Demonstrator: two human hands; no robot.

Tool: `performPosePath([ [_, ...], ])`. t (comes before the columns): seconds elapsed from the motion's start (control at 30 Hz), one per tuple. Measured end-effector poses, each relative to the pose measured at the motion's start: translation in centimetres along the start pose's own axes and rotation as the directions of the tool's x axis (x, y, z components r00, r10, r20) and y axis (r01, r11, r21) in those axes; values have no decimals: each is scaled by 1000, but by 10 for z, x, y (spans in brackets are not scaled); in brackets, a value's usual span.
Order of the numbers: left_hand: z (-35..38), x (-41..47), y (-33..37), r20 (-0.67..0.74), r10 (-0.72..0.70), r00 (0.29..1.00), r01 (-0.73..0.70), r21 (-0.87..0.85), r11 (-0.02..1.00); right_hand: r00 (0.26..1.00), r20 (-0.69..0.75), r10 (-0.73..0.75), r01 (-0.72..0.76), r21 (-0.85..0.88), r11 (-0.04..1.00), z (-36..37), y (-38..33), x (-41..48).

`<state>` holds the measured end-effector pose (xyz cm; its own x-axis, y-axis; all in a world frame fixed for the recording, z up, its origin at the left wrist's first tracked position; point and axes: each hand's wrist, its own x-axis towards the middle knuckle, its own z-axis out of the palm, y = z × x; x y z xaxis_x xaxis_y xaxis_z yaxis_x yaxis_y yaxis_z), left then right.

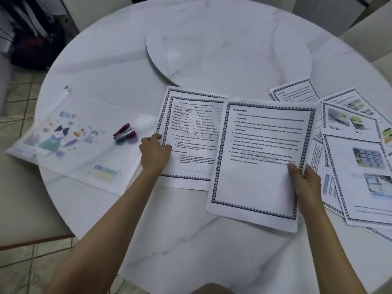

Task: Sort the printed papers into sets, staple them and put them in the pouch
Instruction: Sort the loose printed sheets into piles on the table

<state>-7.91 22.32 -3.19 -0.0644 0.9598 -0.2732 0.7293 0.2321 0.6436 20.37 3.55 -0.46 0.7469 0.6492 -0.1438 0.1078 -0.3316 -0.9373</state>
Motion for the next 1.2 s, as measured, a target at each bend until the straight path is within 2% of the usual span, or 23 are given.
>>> performPosePath([
  [0.17,9,-8,2,-75,37,997,-28,115,993,999,25,31,-31,-8,999,8,2,1],
  [0.37,19,-9,5,-89,65,994,-48,187,981,998,32,54,-53,-24,998,10,9,1],
  [0.57,23,-7,9,-119,30,992,-7,193,981,998,40,43,-42,-29,999,10,12,-2],
  [0.77,26,-4,11,-103,78,992,-53,227,972,998,46,50,-49,-21,999,8,17,-1],
  [1.03,29,-33,-7,-131,223,966,-179,283,942,997,46,54,-54,-2,999,4,27,-1],
  [1.2,30,-55,-22,-89,197,976,-164,288,944,998,42,53,-53,4,999,-4,24,-4],
])
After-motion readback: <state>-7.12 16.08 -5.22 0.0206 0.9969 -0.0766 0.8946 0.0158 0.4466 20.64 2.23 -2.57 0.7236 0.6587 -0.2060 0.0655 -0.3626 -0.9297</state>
